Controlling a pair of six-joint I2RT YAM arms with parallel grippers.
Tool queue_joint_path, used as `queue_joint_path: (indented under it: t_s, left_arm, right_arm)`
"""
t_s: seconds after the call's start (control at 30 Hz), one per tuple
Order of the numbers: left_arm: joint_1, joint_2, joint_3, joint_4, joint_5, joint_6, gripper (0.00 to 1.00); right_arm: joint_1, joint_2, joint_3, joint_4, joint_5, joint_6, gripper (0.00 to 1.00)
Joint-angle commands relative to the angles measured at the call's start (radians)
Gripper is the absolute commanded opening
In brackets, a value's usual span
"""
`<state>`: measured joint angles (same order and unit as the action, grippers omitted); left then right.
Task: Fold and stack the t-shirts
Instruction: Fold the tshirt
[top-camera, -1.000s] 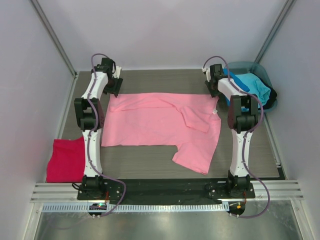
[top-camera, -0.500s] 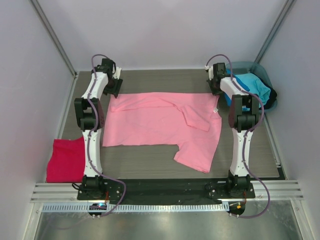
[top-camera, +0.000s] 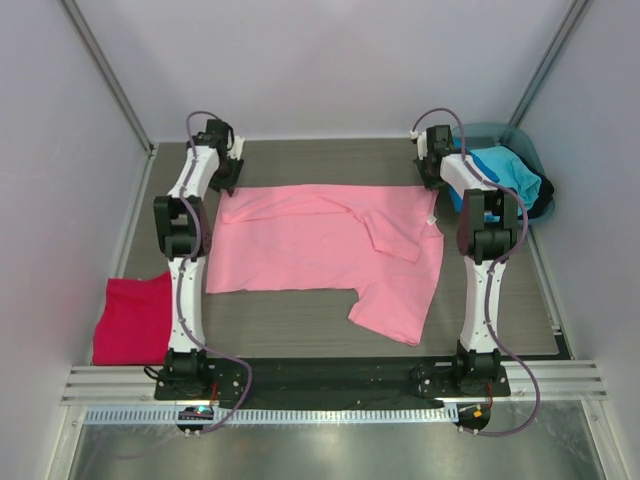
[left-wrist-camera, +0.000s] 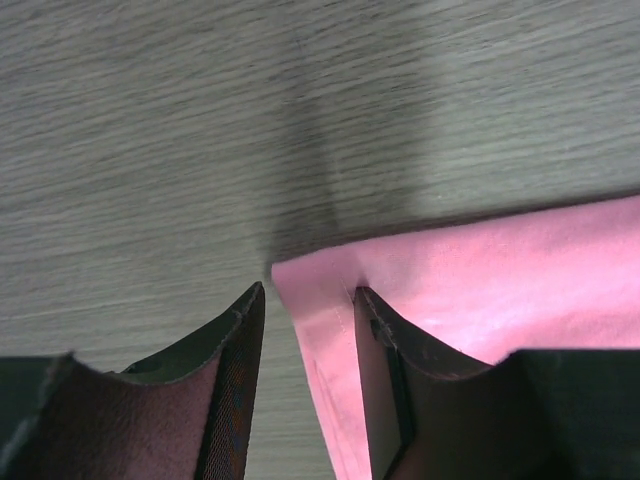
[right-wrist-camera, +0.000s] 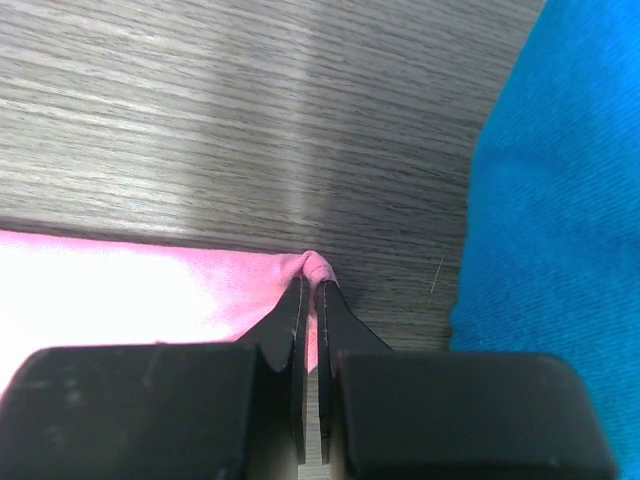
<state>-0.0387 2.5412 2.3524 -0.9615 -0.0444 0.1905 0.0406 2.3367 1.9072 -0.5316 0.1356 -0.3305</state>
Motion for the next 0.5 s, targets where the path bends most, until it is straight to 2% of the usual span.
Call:
queue_joint_path:
  t_s: [0.0, 0.1, 0.2, 0.23, 0.3, 0.33, 0.47]
  left_arm:
    - [0.008, 0.024, 0.044, 0.003, 0.008, 0.003, 0.42]
    - [0.008, 0.045, 0.059, 0.004, 0.015, -0.002, 0.4]
    - [0.008, 0.068, 0.084, 0.01, 0.021, -0.003, 0.3]
    - [0.008, 0.074, 0.088, 0.009, 0.023, -0.003, 0.19]
    - [0.008, 0.083, 0.096, 0.012, 0.023, -0.002, 0.12]
    - [0.008, 0.086, 0.096, 0.012, 0.023, -0.003, 0.01]
    - [0.008, 0.064, 0.081, 0.018, 0.003, -0.005, 0.0]
  right_arm:
    - [-0.007, -0.014, -0.025, -0.008, -0.022, -0.002, 0.01]
    - [-0.007, -0.017, -0.031, -0.011, -0.021, -0.004, 0.01]
    - [-0.007, -0.019, -0.025, -0.015, -0.028, -0.004, 0.01]
    - [-0.007, -0.016, -0.02, -0.016, -0.028, -0.005, 0.01]
    - [-0.007, -0.01, -0.016, -0.016, -0.034, -0.005, 0.01]
    - [-0.007, -0.007, -0.007, -0.015, -0.034, -0.004, 0.01]
    - [-0.005, 0.0, 0.027, -0.013, -0.044, 0.007, 0.01]
